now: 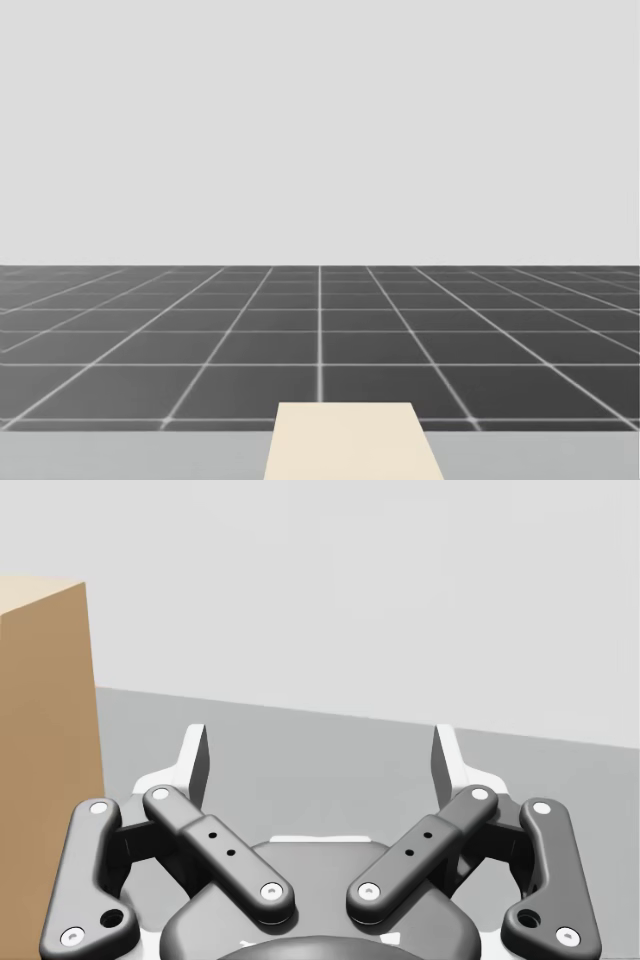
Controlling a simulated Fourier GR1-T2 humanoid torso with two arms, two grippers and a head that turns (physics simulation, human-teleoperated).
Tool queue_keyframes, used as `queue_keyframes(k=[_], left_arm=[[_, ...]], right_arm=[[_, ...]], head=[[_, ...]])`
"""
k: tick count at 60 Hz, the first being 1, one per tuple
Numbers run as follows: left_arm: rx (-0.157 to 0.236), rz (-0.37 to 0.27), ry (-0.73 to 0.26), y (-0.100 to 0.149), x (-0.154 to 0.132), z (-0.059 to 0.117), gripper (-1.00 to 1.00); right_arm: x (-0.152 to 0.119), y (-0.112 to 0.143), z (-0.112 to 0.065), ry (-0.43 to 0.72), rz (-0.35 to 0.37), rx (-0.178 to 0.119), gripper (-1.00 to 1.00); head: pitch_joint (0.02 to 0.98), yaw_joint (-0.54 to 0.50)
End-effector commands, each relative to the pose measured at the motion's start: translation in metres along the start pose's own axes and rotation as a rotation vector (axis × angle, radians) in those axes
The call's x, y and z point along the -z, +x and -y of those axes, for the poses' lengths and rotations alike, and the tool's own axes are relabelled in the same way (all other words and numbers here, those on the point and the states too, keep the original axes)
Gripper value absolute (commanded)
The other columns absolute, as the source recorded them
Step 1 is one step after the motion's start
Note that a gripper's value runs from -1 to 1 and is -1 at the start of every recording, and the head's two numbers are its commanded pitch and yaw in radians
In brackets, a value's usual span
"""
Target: Retrieve the object from inside the box.
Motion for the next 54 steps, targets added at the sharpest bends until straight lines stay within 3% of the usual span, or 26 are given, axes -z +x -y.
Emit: queue_keyframes(k=[1,8,12,15,18,23,27,29,31,35,37,43,51,54], left_arm=[[-0.002,0.002,0.001,-0.001,0.001,-0.002,-1.00],[0.005,-0.017,-0.023,-0.003,0.001,-0.002,-1.00],[0.014,-0.057,-0.085,-0.007,0.001,0.000,-1.00],[0.067,-0.090,-0.158,-0.012,-0.001,0.007,-1.00],[0.090,-0.116,-0.240,-0.015,-0.005,0.015,-1.00],[0.139,-0.126,-0.374,-0.018,-0.013,0.031,-1.00],[0.150,-0.124,-0.499,-0.017,-0.023,0.044,-1.00],[0.152,-0.125,-0.524,-0.017,-0.025,0.048,-1.00],[0.162,-0.122,-0.580,-0.016,-0.030,0.056,-1.00],[0.175,-0.117,-0.645,-0.015,-0.037,0.068,-1.00],[0.169,-0.120,-0.710,-0.014,-0.042,0.078,-1.00],[0.210,-0.124,-0.769,-0.013,-0.049,0.090,-1.00],[0.197,-0.127,-0.838,-0.006,-0.058,0.098,-1.00],[0.209,-0.126,-0.861,-0.004,-0.062,0.102,-1.00]], right_arm=[[-0.002,-0.004,-0.001,0.004,-0.021,0.005,-1.00],[-0.002,-0.005,-0.001,0.047,-0.029,-0.017,-1.00],[-0.003,-0.007,-0.002,0.092,-0.037,-0.029,-1.00],[-0.006,-0.010,-0.006,0.164,-0.057,-0.051,-1.00],[-0.009,-0.013,-0.009,0.228,-0.071,-0.067,-1.00],[-0.015,-0.015,-0.012,0.332,-0.079,-0.054,-1.00],[-0.023,-0.014,-0.016,0.441,-0.084,-0.032,-1.00],[-0.024,-0.013,-0.016,0.467,-0.084,-0.036,-1.00],[-0.028,-0.012,-0.018,0.509,-0.088,-0.014,-1.00],[-0.034,-0.011,-0.020,0.579,-0.080,-0.014,-1.00],[-0.039,-0.009,-0.020,0.636,-0.080,0.014,-1.00],[-0.047,-0.005,-0.020,0.716,-0.064,0.028,-1.00],[-0.051,-0.007,-0.022,0.749,-0.069,-0.002,-1.00],[-0.051,-0.007,-0.023,0.750,-0.070,0.000,-1.00]], head=[[0.087,0.00],[0.087,0.00],[0.088,0.00],[0.089,-0.01],[0.091,-0.01],[0.090,-0.01],[0.090,-0.01],[0.090,-0.01],[0.089,-0.01],[0.088,-0.02],[0.086,-0.02],[0.088,-0.02],[0.087,-0.02],[0.087,-0.03]])
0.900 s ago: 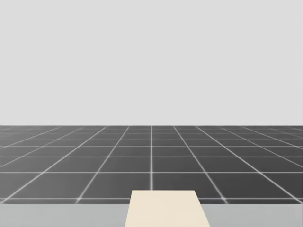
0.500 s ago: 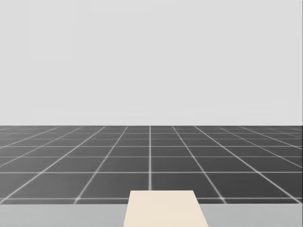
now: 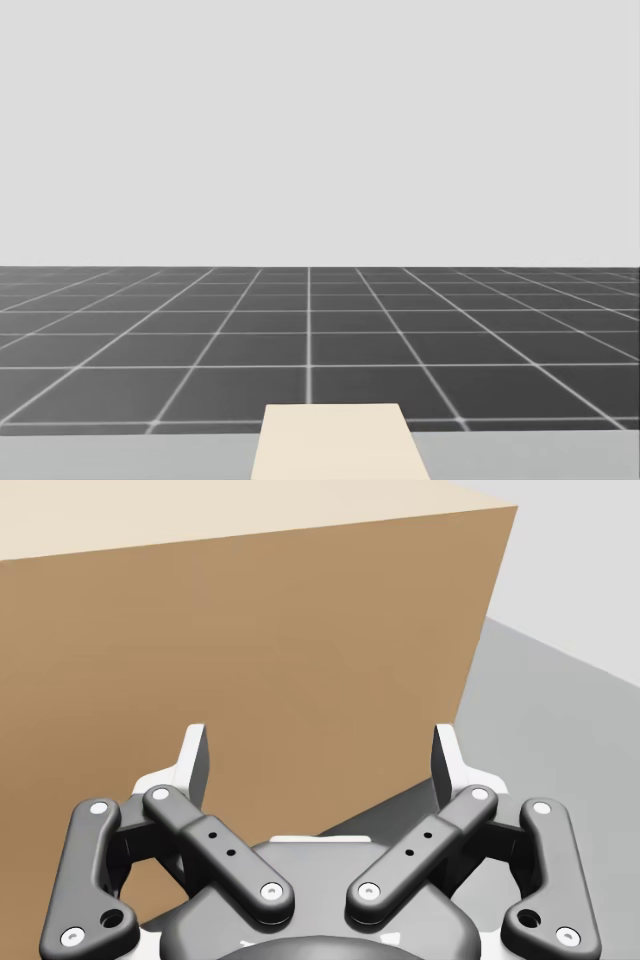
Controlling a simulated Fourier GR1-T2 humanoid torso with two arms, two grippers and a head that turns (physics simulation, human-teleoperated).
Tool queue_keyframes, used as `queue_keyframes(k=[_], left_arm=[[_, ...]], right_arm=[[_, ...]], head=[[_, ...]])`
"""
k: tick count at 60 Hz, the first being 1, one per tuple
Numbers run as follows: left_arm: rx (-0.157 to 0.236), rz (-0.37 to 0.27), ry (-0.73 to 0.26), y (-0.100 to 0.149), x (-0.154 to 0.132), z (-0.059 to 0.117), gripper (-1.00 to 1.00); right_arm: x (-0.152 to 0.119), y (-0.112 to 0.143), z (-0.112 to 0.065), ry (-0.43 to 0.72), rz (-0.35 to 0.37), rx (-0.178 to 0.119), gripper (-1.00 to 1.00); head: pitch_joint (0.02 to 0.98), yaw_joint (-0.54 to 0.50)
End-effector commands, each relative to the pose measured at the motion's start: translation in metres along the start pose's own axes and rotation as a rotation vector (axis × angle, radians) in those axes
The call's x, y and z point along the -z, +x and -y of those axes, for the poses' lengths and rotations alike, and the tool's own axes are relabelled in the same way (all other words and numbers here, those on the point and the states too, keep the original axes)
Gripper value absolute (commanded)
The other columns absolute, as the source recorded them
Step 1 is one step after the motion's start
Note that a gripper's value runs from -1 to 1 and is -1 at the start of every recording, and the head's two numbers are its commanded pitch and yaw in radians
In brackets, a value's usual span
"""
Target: Retrieve the object from inside the box.
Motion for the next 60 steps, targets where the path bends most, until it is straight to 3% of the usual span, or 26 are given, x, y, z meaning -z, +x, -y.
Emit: queue_keyframes(k=[1,7,11,13,15,19,31,60], left_arm=[[0.021,-0.001,-0.119,0.010,0.001,0.028,-1.00],[0.015,0.001,-0.168,0.014,0.003,0.035,-1.00],[0.045,0.009,-0.177,0.014,0.009,0.036,-1.00],[0.025,-0.003,-0.202,0.015,0.012,0.035,-1.00],[0.039,-0.010,-0.202,0.016,0.017,0.032,-1.00],[0.001,-0.011,-0.218,0.016,0.027,0.026,-1.00],[-0.034,-0.030,-0.211,0.012,0.061,0.011,-1.00],[-0.117,-0.038,-0.299,0.011,0.140,0.036,-1.00]], right_arm=[[-0.003,0.000,-0.013,0.072,-0.004,-0.007,-1.00],[-0.004,0.000,-0.014,0.079,-0.003,-0.011,-1.00],[-0.004,0.000,-0.015,0.085,-0.006,-0.018,-1.00],[-0.004,-0.001,-0.016,0.089,-0.008,-0.024,-1.00],[-0.004,-0.001,-0.017,0.092,-0.010,-0.029,-1.00],[-0.004,-0.002,-0.018,0.098,-0.014,-0.036,-1.00],[-0.005,-0.002,-0.020,0.107,-0.016,-0.041,-1.00],[-0.011,-0.003,-0.021,0.120,-0.031,-0.050,-1.00]], head=[[0.087,-0.02],[0.085,-0.02],[0.085,-0.02],[0.086,-0.02],[0.087,-0.02],[0.085,-0.02],[0.090,-0.02],[0.103,-0.03]])
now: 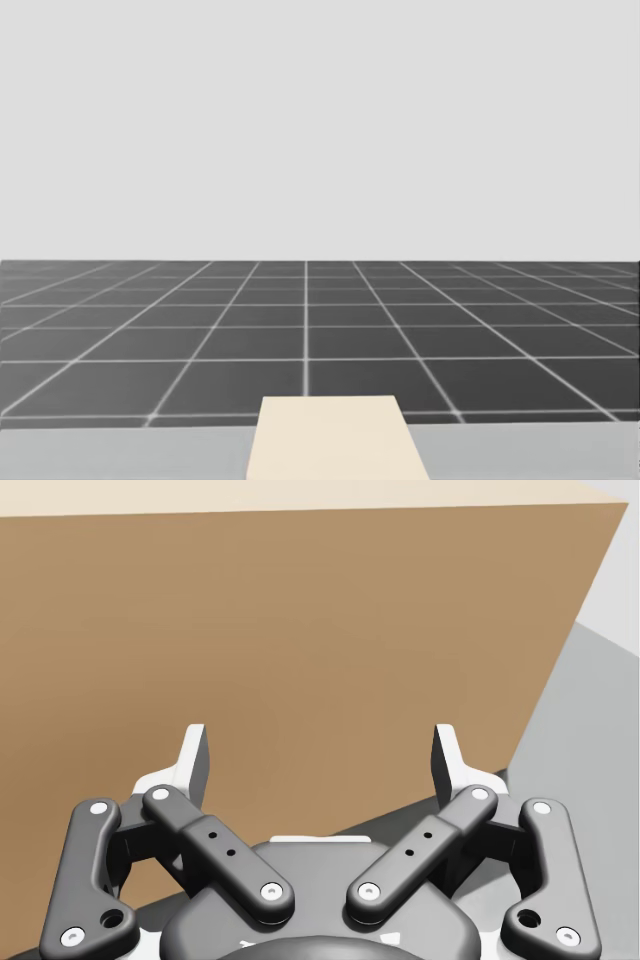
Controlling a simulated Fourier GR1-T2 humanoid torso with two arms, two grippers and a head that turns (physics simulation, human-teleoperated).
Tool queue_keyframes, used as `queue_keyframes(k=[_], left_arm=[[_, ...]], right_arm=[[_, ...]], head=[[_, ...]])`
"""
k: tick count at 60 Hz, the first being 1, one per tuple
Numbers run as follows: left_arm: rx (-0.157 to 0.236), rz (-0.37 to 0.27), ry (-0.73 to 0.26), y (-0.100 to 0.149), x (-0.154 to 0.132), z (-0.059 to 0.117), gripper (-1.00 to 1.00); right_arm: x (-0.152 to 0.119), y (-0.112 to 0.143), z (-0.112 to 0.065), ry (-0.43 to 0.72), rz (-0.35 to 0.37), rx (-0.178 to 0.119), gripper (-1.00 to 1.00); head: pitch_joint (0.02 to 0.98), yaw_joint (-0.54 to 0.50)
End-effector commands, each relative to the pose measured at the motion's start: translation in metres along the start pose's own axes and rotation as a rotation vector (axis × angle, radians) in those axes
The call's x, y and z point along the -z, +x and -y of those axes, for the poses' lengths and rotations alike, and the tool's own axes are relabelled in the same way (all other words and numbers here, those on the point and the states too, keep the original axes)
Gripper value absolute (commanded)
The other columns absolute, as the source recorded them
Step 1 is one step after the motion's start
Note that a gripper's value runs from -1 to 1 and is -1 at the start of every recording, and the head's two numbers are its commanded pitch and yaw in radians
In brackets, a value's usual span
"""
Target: Retrieve the object from inside the box.
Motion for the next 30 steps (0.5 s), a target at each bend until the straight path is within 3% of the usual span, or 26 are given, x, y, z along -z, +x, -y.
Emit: queue_keyframes(k=[1,18,19,20,21,22,23,30], left_arm=[[-0.054,0.010,-0.025,-0.002,0.027,0.002,-1.00],[-0.075,0.004,-0.085,-0.006,0.049,0.021,-0.97],[-0.075,0.004,-0.083,-0.006,0.050,0.021,-0.86],[-0.082,0.007,-0.084,-0.006,0.050,0.021,-0.45],[-0.092,0.005,-0.092,-0.007,0.050,0.021,0.44],[-0.091,0.002,-0.090,-0.008,0.050,0.021,0.92],[-0.094,-0.004,-0.089,-0.009,0.050,0.021,1.00],[-0.103,-0.015,-0.089,-0.014,0.047,0.019,1.00]], right_arm=[[-0.002,0.000,-0.001,0.003,0.000,-0.005,-1.00],[-0.002,0.000,-0.002,0.004,-0.003,-0.013,-1.00],[-0.002,0.000,-0.002,0.003,-0.002,-0.013,-1.00],[-0.002,0.000,-0.002,0.002,-0.001,-0.014,-1.00],[-0.002,0.000,-0.002,0.002,-0.001,-0.014,-1.00],[-0.002,0.000,-0.002,0.002,-0.001,-0.014,-1.00],[-0.003,0.000,-0.002,0.002,-0.001,-0.014,-1.00],[-0.002,0.000,-0.002,-0.002,0.000,-0.018,-1.00]], head=[[0.104,-0.03],[0.112,-0.04],[0.112,-0.04],[0.112,-0.04],[0.112,-0.04],[0.113,-0.04],[0.114,-0.04],[0.116,-0.04]])
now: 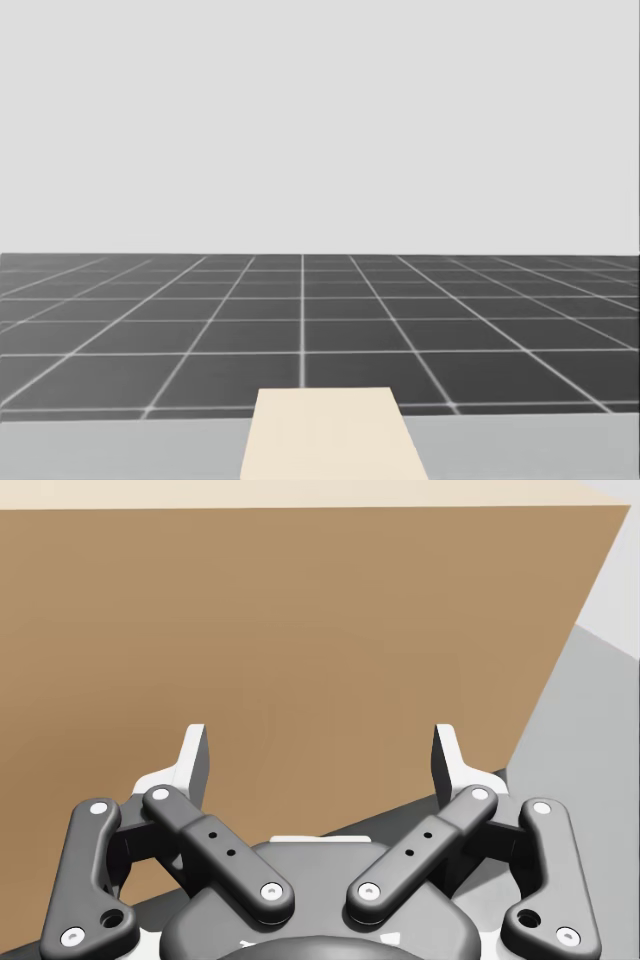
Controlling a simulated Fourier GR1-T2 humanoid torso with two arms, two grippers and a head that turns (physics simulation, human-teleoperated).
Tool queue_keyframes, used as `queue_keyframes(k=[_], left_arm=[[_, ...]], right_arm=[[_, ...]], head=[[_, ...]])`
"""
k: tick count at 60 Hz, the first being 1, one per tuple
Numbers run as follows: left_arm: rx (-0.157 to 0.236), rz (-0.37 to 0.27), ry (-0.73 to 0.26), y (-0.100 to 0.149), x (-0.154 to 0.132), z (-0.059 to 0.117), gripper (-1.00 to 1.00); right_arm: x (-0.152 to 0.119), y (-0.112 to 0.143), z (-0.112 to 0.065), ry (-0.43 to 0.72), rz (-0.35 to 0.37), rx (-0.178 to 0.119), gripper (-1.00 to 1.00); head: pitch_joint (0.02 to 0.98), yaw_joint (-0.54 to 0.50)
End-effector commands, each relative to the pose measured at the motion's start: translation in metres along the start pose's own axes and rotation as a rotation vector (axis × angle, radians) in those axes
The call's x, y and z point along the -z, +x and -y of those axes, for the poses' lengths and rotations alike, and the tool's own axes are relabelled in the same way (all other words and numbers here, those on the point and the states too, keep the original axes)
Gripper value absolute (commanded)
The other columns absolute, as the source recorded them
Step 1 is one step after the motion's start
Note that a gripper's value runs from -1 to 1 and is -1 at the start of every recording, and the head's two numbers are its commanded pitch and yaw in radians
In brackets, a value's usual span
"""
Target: Retrieve the object from inside the box.
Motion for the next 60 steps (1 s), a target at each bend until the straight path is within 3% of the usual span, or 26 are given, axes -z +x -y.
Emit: queue_keyframes(k=[1,14,30,37,47,60], left_arm=[[-0.022,-0.027,-0.031,-0.011,0.001,0.002,1.00],[-0.021,0.003,0.016,-0.005,-0.027,-0.008,1.00],[0.027,-0.006,0.152,-0.015,-0.114,-0.009,1.00],[0.029,0.011,0.199,-0.012,-0.150,-0.013,1.00],[0.043,0.035,0.297,0.003,-0.192,-0.034,1.00],[0.073,0.101,0.390,0.048,-0.213,-0.072,1.00]], right_arm=[[0.000,0.000,0.000,-0.003,0.001,-0.004,-1.00],[0.000,0.000,0.000,-0.005,0.003,-0.006,-1.00],[0.000,-0.001,-0.001,-0.002,0.001,-0.010,-1.00],[0.001,-0.001,-0.001,-0.001,0.001,-0.014,-1.00],[0.001,0.000,0.000,-0.003,0.004,-0.023,-1.00],[-0.001,0.000,0.000,-0.001,0.006,-0.030,-1.00]], head=[[0.116,-0.04],[0.116,-0.03],[0.115,-0.03],[0.112,-0.02],[0.107,-0.02],[0.101,-0.02]])
